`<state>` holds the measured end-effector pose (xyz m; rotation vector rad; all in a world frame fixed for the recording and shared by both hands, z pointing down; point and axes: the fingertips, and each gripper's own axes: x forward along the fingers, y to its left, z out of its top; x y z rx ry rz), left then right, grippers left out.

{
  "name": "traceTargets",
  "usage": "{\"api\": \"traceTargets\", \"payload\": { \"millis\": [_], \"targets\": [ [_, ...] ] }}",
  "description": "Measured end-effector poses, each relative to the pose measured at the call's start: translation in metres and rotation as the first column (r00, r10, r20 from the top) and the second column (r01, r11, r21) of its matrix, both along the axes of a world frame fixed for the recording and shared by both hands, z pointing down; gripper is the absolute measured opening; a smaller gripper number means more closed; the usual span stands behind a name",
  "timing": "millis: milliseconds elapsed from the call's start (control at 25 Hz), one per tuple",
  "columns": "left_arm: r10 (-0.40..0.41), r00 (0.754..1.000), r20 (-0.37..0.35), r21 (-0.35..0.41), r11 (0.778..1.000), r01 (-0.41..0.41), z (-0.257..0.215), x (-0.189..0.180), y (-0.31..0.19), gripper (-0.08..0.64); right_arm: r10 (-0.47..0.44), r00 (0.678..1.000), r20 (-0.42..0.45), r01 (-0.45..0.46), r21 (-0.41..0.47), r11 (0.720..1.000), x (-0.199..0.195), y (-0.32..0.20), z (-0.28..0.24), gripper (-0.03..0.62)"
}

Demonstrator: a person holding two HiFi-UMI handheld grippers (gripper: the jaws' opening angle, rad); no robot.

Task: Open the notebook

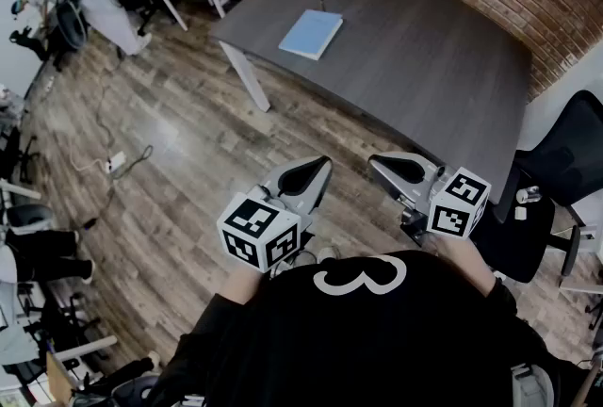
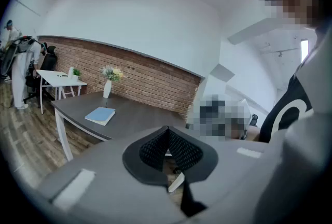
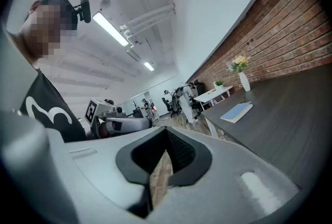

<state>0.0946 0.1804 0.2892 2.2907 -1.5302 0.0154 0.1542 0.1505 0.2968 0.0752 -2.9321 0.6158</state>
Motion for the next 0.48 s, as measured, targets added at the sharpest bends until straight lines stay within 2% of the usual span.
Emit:
{"api": "traceTargets", "payload": {
  "millis": [480],
  "targets": [
    [-0.029,0.999,0.022,0.042,0.999,0.029,-0.011,-0.046,0.019,0.015,-0.029,0.999,0.030,0.028,0.030,0.999,-0.048,0.020,-0.010,0.000]
  ]
}}
